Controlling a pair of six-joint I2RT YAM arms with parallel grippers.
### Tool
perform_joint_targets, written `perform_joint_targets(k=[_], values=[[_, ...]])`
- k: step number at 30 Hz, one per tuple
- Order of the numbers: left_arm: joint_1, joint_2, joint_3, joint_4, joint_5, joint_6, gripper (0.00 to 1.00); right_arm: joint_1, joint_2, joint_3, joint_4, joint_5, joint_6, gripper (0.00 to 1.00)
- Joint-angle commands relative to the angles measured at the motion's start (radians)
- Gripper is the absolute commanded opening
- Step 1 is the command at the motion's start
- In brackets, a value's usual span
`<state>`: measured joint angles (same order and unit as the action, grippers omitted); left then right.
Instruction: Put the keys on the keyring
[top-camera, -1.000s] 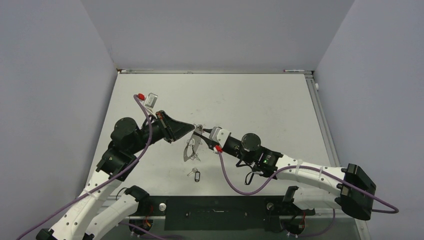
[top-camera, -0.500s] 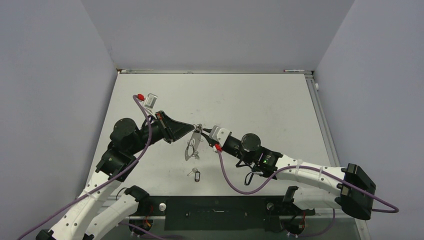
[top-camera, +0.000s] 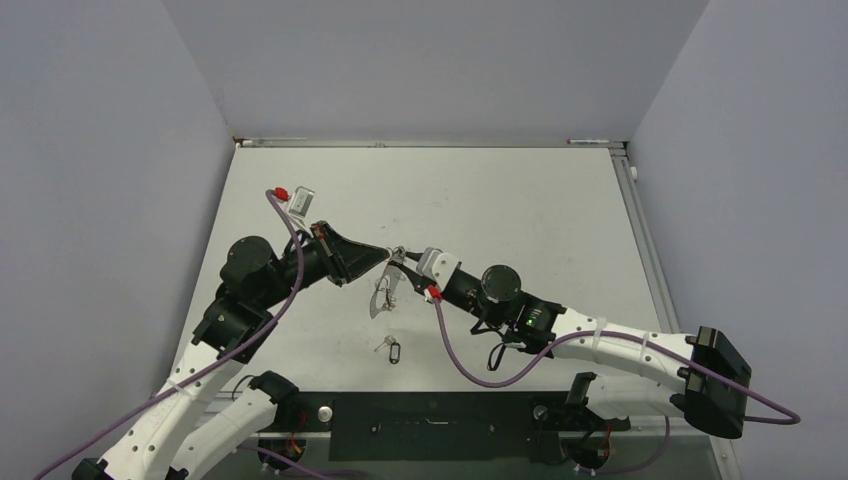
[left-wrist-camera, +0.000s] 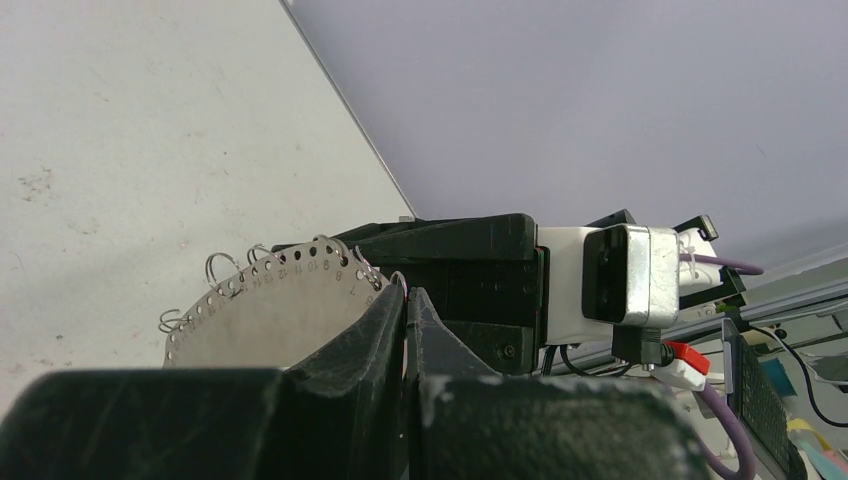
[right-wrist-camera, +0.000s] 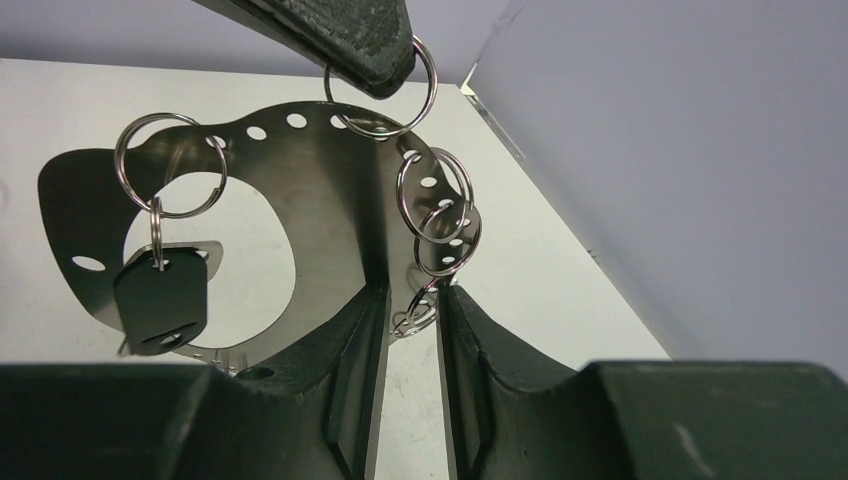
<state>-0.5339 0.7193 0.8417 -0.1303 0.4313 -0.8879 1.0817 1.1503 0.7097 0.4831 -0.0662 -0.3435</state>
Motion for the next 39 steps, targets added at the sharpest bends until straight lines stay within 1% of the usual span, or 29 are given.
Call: perform_joint_targets(k=[1, 5, 11, 17, 22, 27, 29, 34, 39], values=[[0.002, -0.003, 0.007, 0.076, 0.012, -0.014, 0.00, 0.009, -0.001, 0.050, -0.006, 0.025, 0.003, 0.25], [0.002, -0.001, 0.007, 0.076, 0.012, -0.013, 0.00, 0.010, 0.007, 0.066, -0.039, 0.047, -0.004, 0.25], [0.002, 0.000, 0.007, 0.076, 0.015, -0.013, 0.00, 0.011, 0.004, 0.071, -0.044, 0.063, -0.021, 0.24], [0.002, 0.002, 0.008, 0.082, 0.018, -0.014, 0.00, 0.010, 0.015, 0.086, -0.054, 0.063, -0.033, 0.21], [0.002, 0.003, 0.008, 0.083, 0.018, -0.013, 0.00, 0.011, 0.022, 0.091, -0.054, 0.063, -0.037, 0.15], [0.002, 0.006, 0.011, 0.079, 0.018, -0.010, 0.00, 0.011, 0.022, 0.090, -0.051, 0.062, -0.045, 0.07], [0.002, 0.004, 0.011, 0.078, 0.019, -0.008, 0.00, 0.012, 0.023, 0.089, -0.052, 0.060, -0.054, 0.05], [0.002, -0.002, 0.002, 0.077, 0.021, 0.004, 0.00, 0.021, 0.014, 0.082, -0.057, 0.063, -0.124, 0.05], [0.002, -0.010, 0.007, 0.049, 0.023, 0.025, 0.00, 0.026, -0.003, 0.058, -0.020, 0.117, -0.224, 0.05]])
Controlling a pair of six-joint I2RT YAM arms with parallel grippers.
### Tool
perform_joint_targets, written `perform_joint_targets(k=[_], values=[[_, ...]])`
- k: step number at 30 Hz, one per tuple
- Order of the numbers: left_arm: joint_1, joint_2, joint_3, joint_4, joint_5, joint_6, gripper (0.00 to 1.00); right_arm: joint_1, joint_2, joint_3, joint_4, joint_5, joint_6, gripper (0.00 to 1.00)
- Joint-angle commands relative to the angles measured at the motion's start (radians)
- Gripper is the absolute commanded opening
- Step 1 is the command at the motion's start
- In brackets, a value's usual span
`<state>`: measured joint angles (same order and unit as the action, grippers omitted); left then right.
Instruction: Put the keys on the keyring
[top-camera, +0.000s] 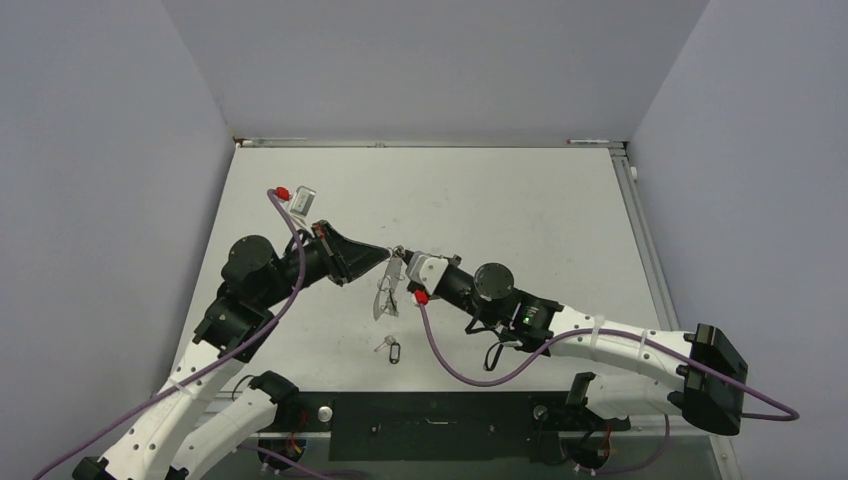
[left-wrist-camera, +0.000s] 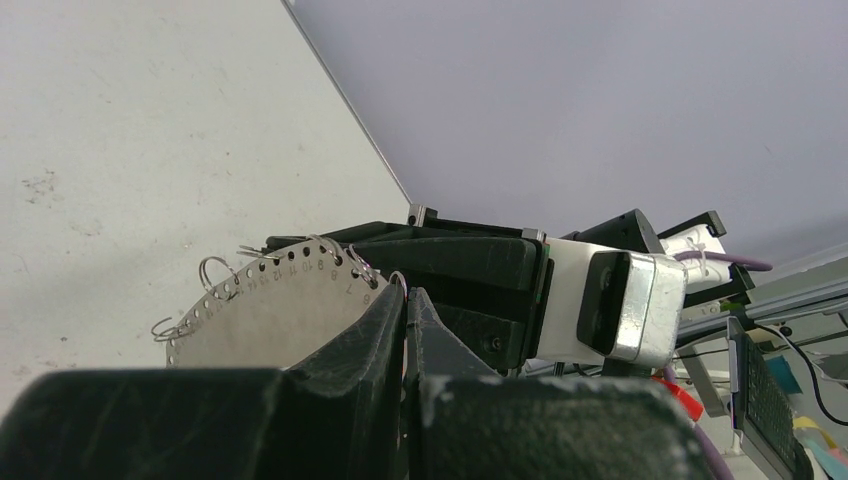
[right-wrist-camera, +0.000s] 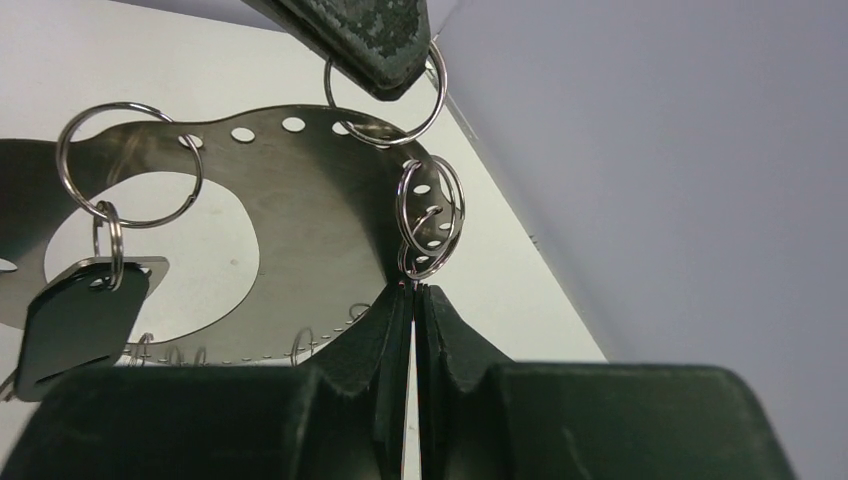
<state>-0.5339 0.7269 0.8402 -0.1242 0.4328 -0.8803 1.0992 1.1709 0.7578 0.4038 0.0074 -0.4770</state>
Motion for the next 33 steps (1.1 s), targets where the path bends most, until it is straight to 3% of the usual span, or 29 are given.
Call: perform_joint_targets(k=[1, 6, 11, 20, 26, 33], values=[[0.002, -0.020, 0.008, 0.043, 0.021, 0.019, 0.00, 0.008, -0.025, 0.008, 0.063, 0.045, -0.104, 0.05], [0.002, -0.032, 0.001, 0.043, 0.023, 0.029, 0.12, 0.024, -0.027, 0.006, 0.069, 0.057, -0.188, 0.05], [0.002, -0.038, 0.003, 0.021, 0.018, 0.055, 0.37, 0.046, -0.027, -0.012, 0.089, 0.086, -0.289, 0.05], [0.002, -0.066, 0.048, -0.093, -0.054, 0.187, 0.64, 0.099, -0.058, -0.100, 0.183, 0.102, -0.487, 0.05], [0.003, -0.095, 0.065, -0.150, -0.164, 0.312, 0.73, 0.166, -0.063, -0.147, 0.217, 0.127, -0.605, 0.05], [0.006, -0.021, 0.147, -0.257, -0.111, 0.424, 0.69, 0.317, -0.039, -0.186, 0.273, 0.297, -0.864, 0.05]])
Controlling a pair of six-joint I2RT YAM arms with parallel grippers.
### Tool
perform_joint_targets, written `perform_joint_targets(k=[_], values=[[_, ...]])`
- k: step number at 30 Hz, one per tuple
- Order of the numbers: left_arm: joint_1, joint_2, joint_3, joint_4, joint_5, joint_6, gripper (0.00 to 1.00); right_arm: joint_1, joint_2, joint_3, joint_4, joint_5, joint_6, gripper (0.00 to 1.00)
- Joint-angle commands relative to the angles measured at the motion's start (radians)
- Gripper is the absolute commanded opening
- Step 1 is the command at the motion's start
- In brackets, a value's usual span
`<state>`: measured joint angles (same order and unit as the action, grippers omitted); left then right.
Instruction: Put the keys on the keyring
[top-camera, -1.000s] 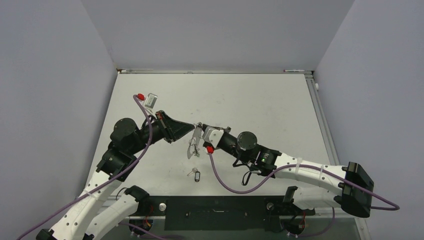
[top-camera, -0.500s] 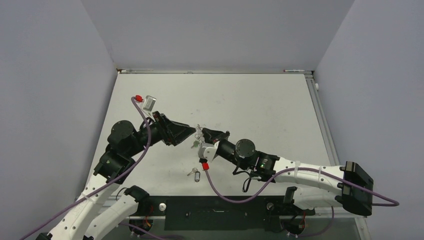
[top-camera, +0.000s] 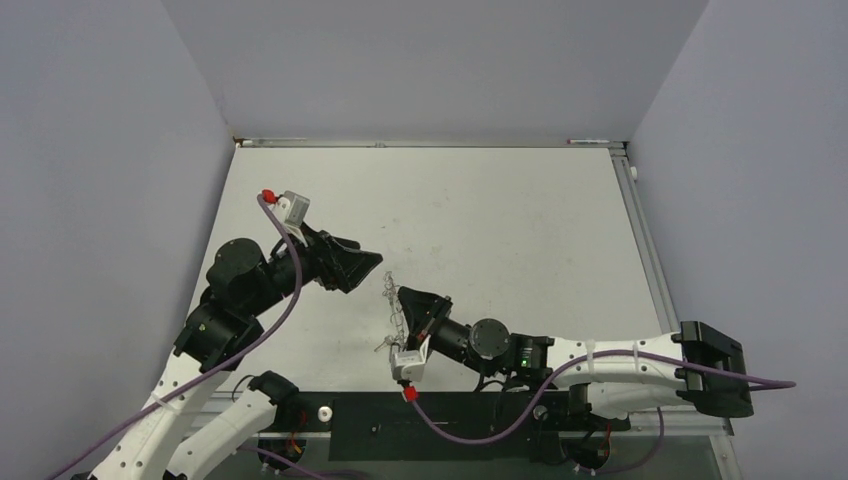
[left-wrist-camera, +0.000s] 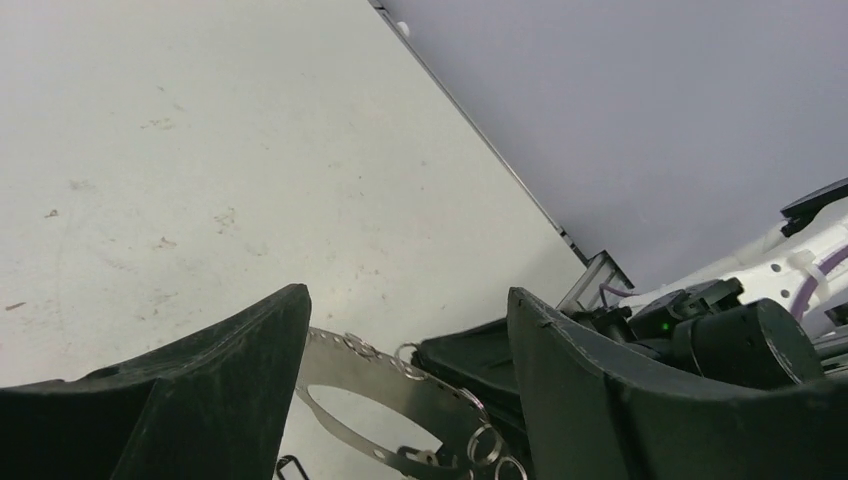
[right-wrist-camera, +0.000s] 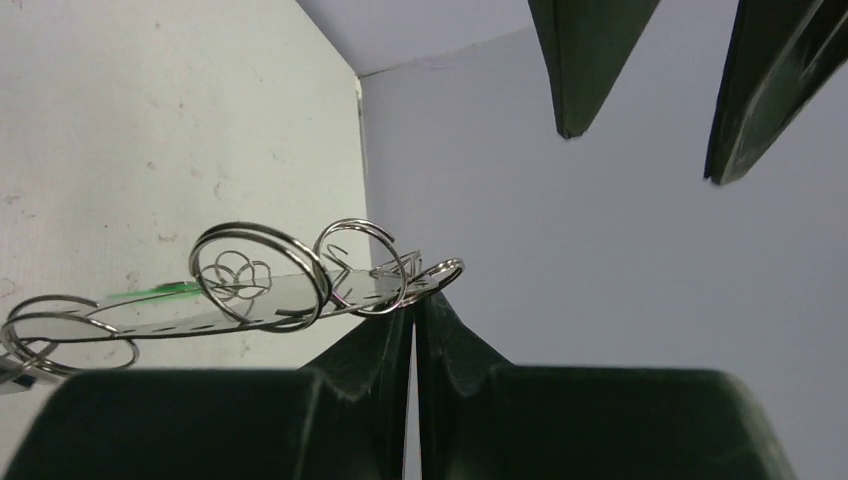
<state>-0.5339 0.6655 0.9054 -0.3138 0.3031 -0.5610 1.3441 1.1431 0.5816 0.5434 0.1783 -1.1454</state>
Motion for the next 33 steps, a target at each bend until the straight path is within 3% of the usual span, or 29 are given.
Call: perform_joint_targets(k=[1, 4, 12, 33], values=[[0.006, 0.054, 0.093, -0.081, 0.046, 0.118, 0.68, 0.088, -0.007, -0.017, 0.157, 0.145, -0.231, 0.05], [0.008, 0.097, 0.118, -0.111, 0.148, 0.148, 0.63, 0.134, 0.001, -0.049, 0.226, 0.189, -0.351, 0.05], [0.012, 0.137, 0.086, -0.037, 0.403, 0.168, 0.58, 0.176, 0.101, -0.180, 0.637, 0.187, -0.676, 0.05], [0.012, 0.166, -0.011, 0.100, 0.527, 0.107, 0.40, 0.179, 0.137, -0.135, 0.655, 0.236, -0.764, 0.05]])
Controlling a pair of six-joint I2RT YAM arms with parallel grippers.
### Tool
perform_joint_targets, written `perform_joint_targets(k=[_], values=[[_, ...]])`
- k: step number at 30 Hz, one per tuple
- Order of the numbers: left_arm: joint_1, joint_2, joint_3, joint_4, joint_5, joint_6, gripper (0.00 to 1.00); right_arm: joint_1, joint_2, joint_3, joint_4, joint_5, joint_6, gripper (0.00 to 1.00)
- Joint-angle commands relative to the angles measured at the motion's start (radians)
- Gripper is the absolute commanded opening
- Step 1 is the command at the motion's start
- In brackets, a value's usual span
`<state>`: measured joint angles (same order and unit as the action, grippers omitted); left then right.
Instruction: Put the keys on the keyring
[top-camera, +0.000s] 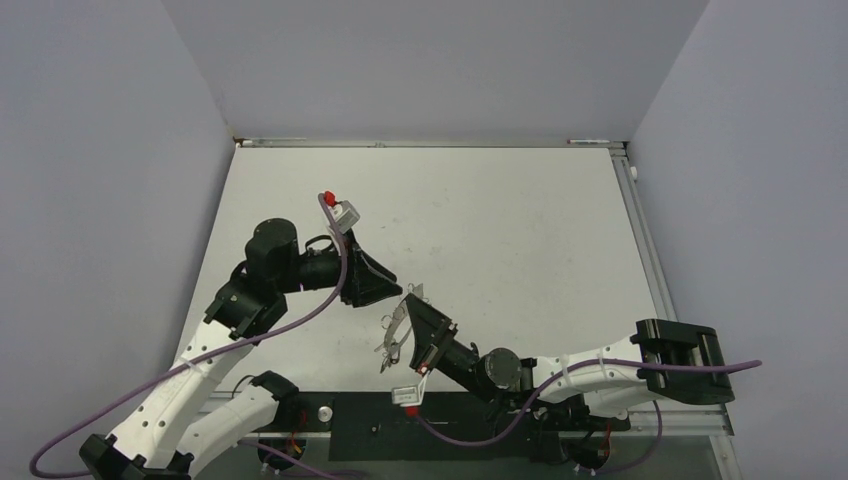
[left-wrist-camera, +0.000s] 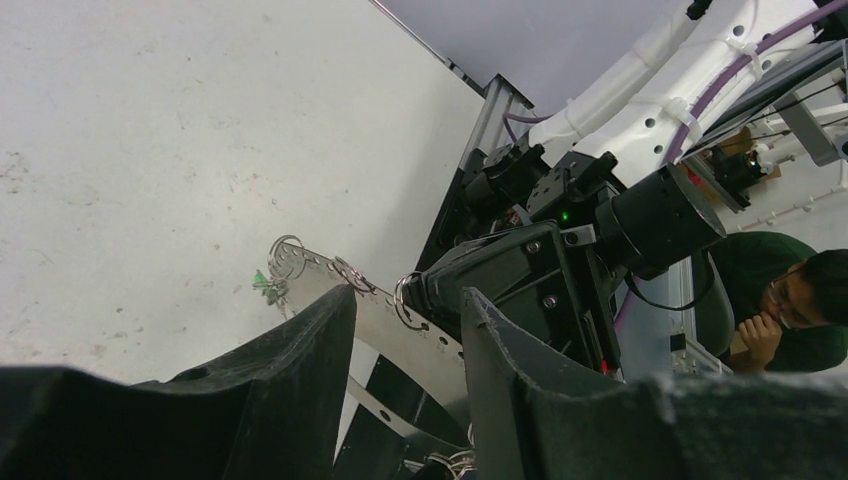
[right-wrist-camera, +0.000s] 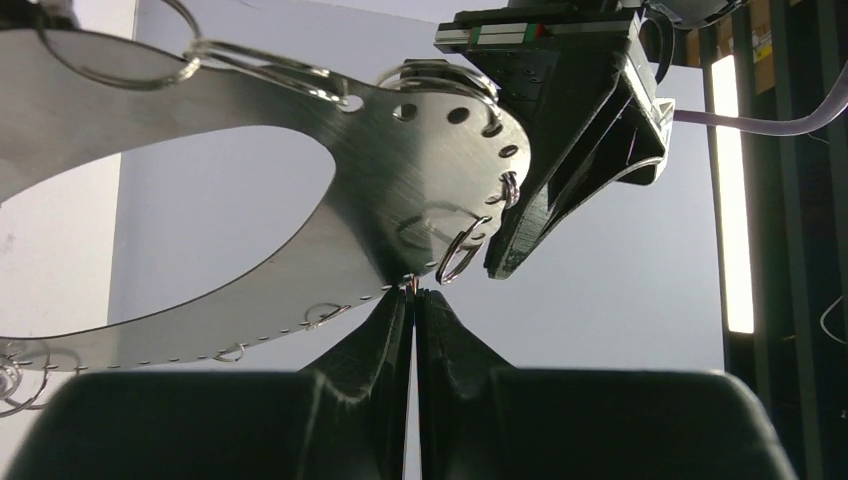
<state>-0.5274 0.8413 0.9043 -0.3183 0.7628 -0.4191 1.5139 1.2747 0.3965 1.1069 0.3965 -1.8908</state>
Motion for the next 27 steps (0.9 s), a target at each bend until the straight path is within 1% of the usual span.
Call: perform_joint_targets(k=[1, 5, 8, 15, 19, 23, 24, 25, 26, 27], values=[[0.006, -0.009, -0.011, 0.105, 0.068, -0.037, 0.39, 0.009, 0.009, 0.050, 0.097, 0.020, -0.018, 0.05], [0.006, -0.002, -0.022, 0.114, 0.068, -0.050, 0.36, 0.009, 0.015, 0.058, 0.114, 0.025, -0.023, 0.05], [0.006, 0.007, -0.036, 0.140, 0.089, -0.074, 0.30, 0.008, 0.018, 0.067, 0.117, 0.031, -0.027, 0.05], [0.004, 0.028, -0.045, 0.148, 0.103, -0.094, 0.29, 0.004, 0.035, 0.073, 0.146, 0.035, -0.035, 0.05], [0.004, 0.030, -0.063, 0.186, 0.117, -0.119, 0.28, -0.001, 0.041, 0.076, 0.161, 0.032, -0.034, 0.05], [0.004, 0.031, -0.076, 0.218, 0.130, -0.141, 0.24, -0.007, 0.045, 0.076, 0.169, 0.033, -0.033, 0.05], [0.004, 0.033, -0.082, 0.231, 0.134, -0.152, 0.23, -0.007, 0.046, 0.075, 0.172, 0.033, -0.033, 0.05], [0.004, 0.034, -0.088, 0.258, 0.138, -0.164, 0.19, -0.006, 0.048, 0.073, 0.175, 0.034, -0.033, 0.05], [0.004, 0.036, -0.093, 0.277, 0.142, -0.178, 0.13, -0.006, 0.051, 0.074, 0.177, 0.033, -0.032, 0.05], [0.004, 0.038, -0.097, 0.287, 0.142, -0.187, 0.04, -0.006, 0.053, 0.074, 0.178, 0.034, -0.031, 0.05]])
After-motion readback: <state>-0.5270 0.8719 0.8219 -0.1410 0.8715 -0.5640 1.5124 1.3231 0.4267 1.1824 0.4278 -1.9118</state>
